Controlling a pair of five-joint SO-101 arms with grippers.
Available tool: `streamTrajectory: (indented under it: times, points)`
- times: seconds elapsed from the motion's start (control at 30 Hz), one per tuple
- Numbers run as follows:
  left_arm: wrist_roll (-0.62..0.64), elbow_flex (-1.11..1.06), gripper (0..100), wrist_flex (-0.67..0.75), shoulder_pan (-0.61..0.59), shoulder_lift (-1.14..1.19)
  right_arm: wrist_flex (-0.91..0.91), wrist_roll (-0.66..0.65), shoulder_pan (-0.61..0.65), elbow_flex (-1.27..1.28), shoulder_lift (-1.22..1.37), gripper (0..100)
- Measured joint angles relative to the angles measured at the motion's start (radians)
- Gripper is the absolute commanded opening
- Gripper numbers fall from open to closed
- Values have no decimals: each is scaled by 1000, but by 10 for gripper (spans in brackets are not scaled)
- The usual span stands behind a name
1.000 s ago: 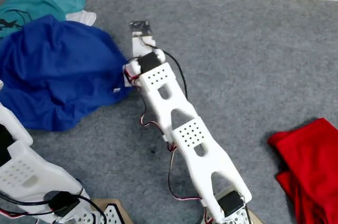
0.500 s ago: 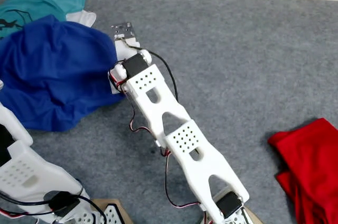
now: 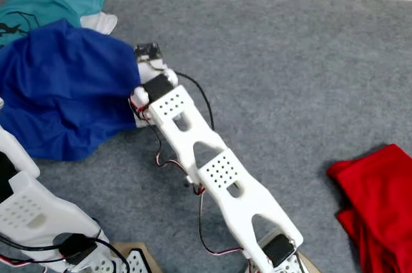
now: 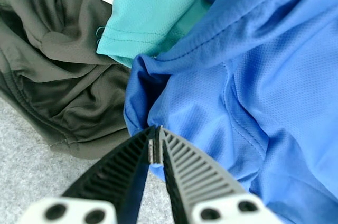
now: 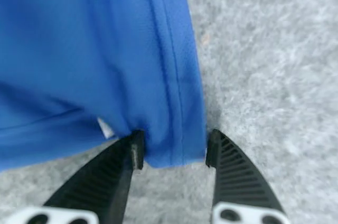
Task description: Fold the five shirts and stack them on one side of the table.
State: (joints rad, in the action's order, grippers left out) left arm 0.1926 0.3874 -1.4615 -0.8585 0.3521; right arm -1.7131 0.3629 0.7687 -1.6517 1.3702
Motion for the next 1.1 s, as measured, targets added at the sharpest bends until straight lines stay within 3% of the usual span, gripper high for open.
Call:
streamTrajectory:
  times: [0.13,0.3,0.57,0.8,0.97,1.1]
  points:
    - [0,0,6,0,0,0,29,0,2,-2,17,188]
    - [0,0,6,0,0,0,35,0,-14,-8,20,2]
    - [0,0,6,0,2,0,35,-5,-104,-8,25,5]
    - [2,0,6,0,81,0,11,-83,-313,-8,-2,5]
    - [11,0,6,84,181,0,0,-86,-517,-8,-78,5]
    - [115,0,6,164,267,0,-12,-86,-631,-8,-133,5]
